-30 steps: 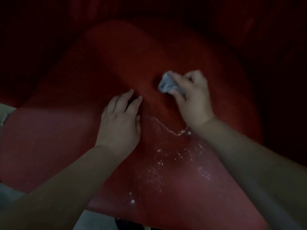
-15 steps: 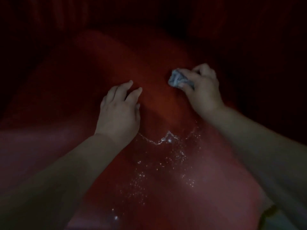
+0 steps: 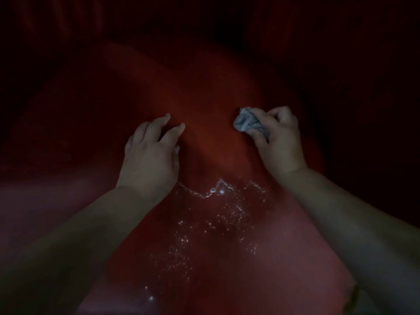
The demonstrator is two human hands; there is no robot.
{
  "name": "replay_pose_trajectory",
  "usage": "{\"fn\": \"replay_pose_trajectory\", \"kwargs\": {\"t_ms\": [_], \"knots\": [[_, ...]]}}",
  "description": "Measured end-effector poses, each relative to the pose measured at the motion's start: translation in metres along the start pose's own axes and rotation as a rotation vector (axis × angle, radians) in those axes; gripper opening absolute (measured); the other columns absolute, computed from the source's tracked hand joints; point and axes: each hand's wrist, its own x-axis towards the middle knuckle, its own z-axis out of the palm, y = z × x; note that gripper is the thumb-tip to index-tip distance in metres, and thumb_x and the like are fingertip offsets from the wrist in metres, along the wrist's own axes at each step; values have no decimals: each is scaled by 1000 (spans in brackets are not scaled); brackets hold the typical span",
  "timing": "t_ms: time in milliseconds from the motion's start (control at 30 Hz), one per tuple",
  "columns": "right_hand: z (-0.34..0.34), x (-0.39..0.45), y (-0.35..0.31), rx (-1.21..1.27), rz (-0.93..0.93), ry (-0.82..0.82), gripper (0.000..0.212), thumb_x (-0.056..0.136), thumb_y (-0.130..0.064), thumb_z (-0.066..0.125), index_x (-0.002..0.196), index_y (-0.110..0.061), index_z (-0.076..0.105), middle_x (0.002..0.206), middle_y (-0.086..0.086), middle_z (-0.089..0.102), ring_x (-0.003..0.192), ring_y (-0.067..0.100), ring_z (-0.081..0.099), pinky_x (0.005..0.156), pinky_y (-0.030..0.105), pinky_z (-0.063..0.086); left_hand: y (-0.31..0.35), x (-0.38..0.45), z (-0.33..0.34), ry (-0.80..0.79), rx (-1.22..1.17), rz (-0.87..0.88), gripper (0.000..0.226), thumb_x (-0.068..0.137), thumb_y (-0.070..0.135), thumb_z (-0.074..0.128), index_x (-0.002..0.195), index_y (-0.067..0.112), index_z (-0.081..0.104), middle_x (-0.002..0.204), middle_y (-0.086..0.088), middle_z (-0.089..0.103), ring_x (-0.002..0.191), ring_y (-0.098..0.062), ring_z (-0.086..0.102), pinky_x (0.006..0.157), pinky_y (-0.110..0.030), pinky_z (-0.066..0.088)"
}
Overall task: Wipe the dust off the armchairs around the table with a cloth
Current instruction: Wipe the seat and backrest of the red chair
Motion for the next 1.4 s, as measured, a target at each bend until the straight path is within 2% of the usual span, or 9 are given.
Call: {"fn": "replay_pose_trajectory", "kwargs": {"t_ms": [200,333,500,633,833,933,1067,1267,1400], "knots": [[7,-78,-15,80,-21,10,44,84,-21,68,127,-28,61,102,-6,40,98,12,40,91,29,37,6,-3,-1,-10,-1,-27,48,93,16,50,140,22,47,150,-4,34,136,-29,27,110,-51,26],[-8,-56,7,9,109,157,40,87,-18,64,127,-21,61,103,7,46,97,27,48,91,35,42,-4,-7,-8,12,3,-23,47,92,14,50,138,23,50,149,-5,36,135,-30,29,107,-52,28],[12,-103,-21,10,180,179,46,84,-12,69,129,-21,60,101,9,47,92,23,45,87,21,32,-25,-25,-13,16,37,-65,47,90,13,52,137,21,51,146,-8,39,133,-35,32,104,-57,32],[19,-124,-39,73,119,150,47,83,-11,70,128,-21,61,100,4,45,93,20,45,87,30,40,-24,-41,-11,23,39,-68,47,90,13,52,137,21,51,146,-7,39,132,-33,32,104,-56,33],[8,-121,-27,8,368,285,47,87,-11,66,132,-17,57,103,7,42,98,28,47,94,29,37,-32,-57,-15,50,46,-118,46,91,14,51,137,20,50,147,-9,38,132,-35,32,105,-56,31],[33,-137,-66,59,285,241,48,83,-10,70,130,-15,59,102,14,49,94,28,48,89,32,39,-35,-69,-14,39,56,-128,48,91,12,52,138,18,49,147,-11,37,132,-36,32,107,-56,31],[33,-142,-73,146,230,232,46,86,-14,68,131,-18,58,102,4,44,95,17,44,92,25,38,-33,-78,-12,38,36,-148,47,92,14,51,139,19,49,149,-11,35,132,-35,30,108,-54,29],[8,-168,-31,-51,403,402,48,86,-7,68,132,-6,55,99,23,50,91,33,49,91,36,41,-44,-92,-15,28,45,-152,47,92,17,48,139,20,48,148,-10,34,133,-34,29,109,-55,29],[44,-176,-76,93,375,332,53,85,-4,68,136,-9,51,103,12,46,95,23,46,91,25,39,-45,-100,-14,9,44,-148,47,93,16,49,140,21,46,150,-9,32,134,-33,27,109,-55,28]]}}
